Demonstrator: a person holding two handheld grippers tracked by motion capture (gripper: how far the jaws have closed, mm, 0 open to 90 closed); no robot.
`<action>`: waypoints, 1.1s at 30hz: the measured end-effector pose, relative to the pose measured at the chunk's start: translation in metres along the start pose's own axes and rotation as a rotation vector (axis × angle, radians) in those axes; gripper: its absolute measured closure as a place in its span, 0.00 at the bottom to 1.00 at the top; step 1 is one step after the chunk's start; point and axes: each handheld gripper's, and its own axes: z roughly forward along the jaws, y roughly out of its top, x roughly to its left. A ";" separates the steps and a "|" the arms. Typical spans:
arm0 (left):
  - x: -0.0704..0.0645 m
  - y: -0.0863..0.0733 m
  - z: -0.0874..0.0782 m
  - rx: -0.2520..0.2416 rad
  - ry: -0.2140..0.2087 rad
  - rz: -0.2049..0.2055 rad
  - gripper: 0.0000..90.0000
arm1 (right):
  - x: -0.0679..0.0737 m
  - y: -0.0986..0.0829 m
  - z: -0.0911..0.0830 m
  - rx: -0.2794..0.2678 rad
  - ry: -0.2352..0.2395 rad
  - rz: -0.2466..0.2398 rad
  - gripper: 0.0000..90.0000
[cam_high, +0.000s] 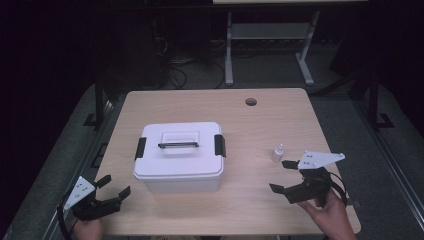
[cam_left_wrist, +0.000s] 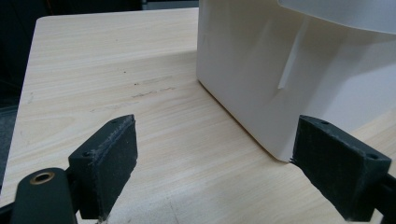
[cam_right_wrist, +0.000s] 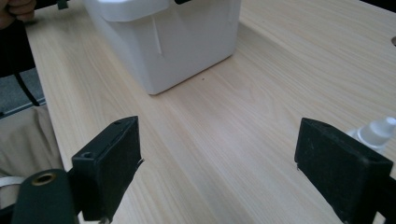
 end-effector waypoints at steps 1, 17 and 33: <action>0.000 0.000 0.000 -0.001 0.001 -0.003 0.14 | 0.001 0.003 0.000 0.007 -0.002 -0.005 0.15; -0.002 0.000 0.002 0.001 -0.006 0.009 0.14 | 0.000 0.045 0.005 0.044 0.041 -0.056 0.15; -0.002 0.000 0.002 0.000 -0.007 0.014 0.14 | 0.006 0.086 0.013 0.084 0.070 -0.119 0.15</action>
